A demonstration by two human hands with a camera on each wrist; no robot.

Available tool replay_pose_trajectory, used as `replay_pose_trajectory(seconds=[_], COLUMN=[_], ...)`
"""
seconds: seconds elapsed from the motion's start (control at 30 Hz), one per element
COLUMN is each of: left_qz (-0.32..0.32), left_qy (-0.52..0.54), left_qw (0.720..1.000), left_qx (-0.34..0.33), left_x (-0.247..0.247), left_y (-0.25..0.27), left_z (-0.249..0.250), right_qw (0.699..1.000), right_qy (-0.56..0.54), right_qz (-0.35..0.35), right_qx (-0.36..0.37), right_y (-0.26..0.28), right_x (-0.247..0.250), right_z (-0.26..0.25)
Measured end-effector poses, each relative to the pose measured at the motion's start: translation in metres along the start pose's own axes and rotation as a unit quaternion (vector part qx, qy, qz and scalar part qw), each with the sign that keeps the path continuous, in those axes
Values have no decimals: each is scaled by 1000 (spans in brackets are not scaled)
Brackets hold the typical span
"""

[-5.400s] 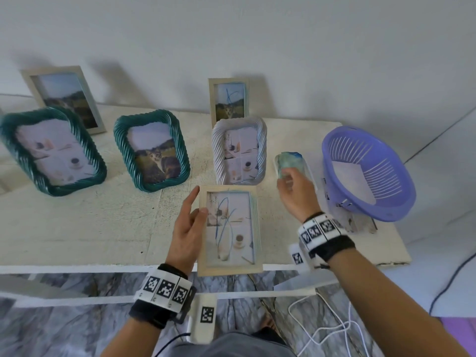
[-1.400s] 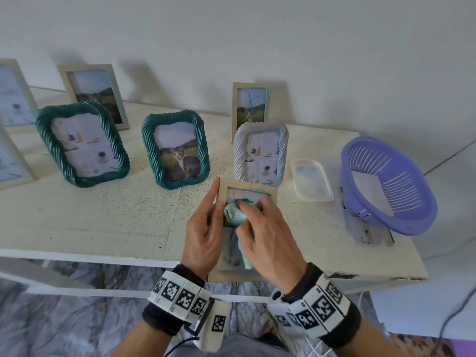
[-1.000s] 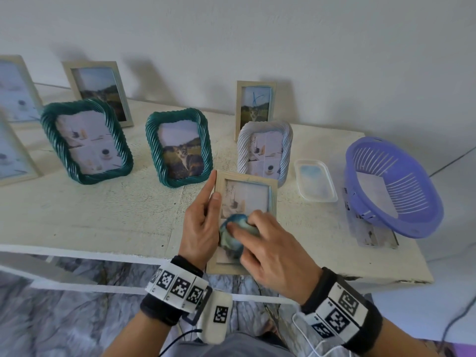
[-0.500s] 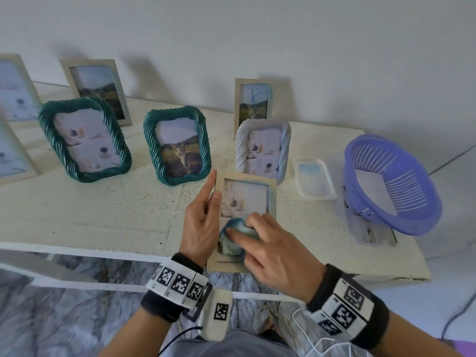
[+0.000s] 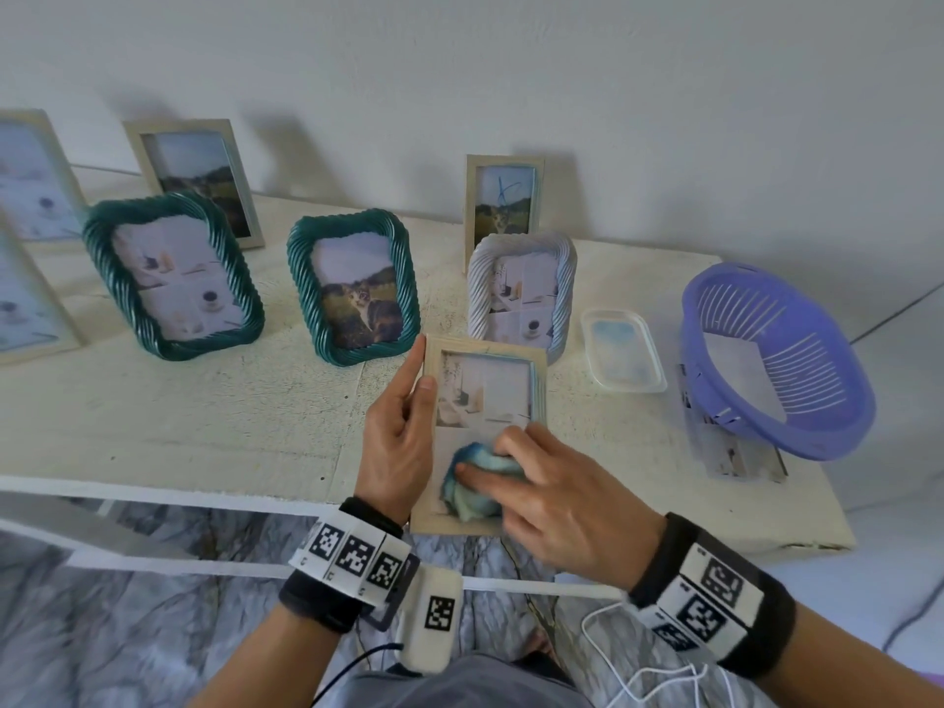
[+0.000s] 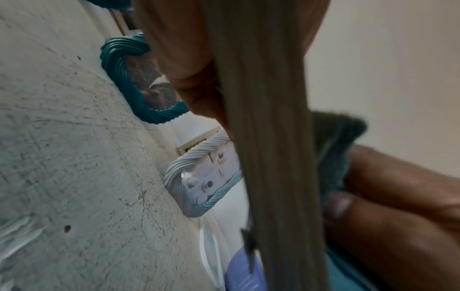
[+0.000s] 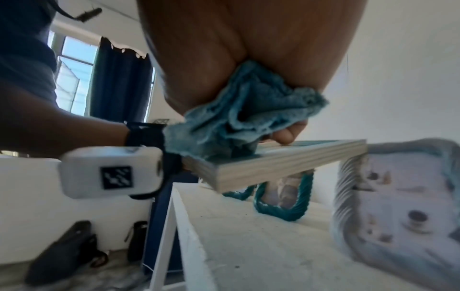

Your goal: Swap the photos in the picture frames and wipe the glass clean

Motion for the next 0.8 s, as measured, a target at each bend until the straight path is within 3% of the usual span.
replay_pose_trajectory(seconds=[0.13,0.23,0.5,0.8], left_qz=[-9,-15,27,32], left_qy=[12,2,21,12], left_qw=[1000,1000,999,999], left_qx=[-10,-10,10,29], left_x=[-6,-10,8,4], left_y=[4,7,-4,0], left_z=[7,8,-3,-9], right_qw=[990,978,1000,986], right_qy=[66,106,5,113], right_qz=[72,81,10,39], right_qx=[-98,-159,-29,-120], right_y=[-18,-22,10,-17], right_x=[17,19,3,16], right_z=[31,33,-18,15])
Point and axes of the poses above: each hand's wrist, its own y-axis away from the middle knuckle, its own x-axis out of the back of the hand, z = x × y, the point moved 4 cm from there along -y, towards the middle knuckle, and after that the axes turned 11 degrees about z, right-handed, at the moved point
